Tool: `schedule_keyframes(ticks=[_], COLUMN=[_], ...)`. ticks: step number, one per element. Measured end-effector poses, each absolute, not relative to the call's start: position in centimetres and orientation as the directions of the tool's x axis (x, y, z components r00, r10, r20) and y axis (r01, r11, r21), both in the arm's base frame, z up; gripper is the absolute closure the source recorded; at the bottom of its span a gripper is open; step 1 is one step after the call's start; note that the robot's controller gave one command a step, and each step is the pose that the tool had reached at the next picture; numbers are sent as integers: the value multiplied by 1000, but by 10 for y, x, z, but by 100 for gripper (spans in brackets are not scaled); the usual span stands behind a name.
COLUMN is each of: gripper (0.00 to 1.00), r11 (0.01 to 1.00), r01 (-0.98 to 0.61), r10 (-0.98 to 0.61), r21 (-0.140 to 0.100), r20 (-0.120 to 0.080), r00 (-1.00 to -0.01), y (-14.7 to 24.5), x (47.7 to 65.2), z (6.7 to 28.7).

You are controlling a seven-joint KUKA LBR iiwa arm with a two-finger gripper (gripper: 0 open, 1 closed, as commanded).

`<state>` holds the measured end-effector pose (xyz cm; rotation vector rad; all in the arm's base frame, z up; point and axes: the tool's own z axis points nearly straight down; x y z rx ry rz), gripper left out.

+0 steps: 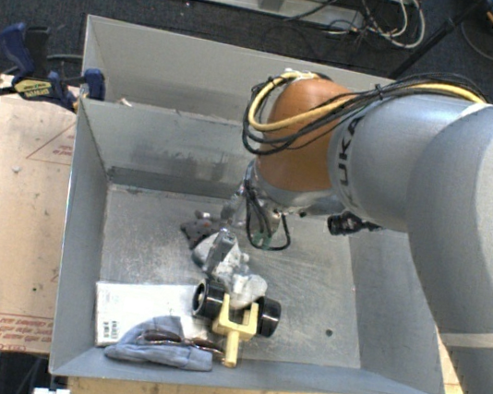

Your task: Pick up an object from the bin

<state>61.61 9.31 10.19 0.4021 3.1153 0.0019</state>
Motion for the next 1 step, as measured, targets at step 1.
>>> schedule_keyframes(ticks=[1], gripper=[0], r11=[990], r01=[142], r10=[142], r21=[2], r20=[-4], r00=[-990], y=[102], x=[628], z=[87])
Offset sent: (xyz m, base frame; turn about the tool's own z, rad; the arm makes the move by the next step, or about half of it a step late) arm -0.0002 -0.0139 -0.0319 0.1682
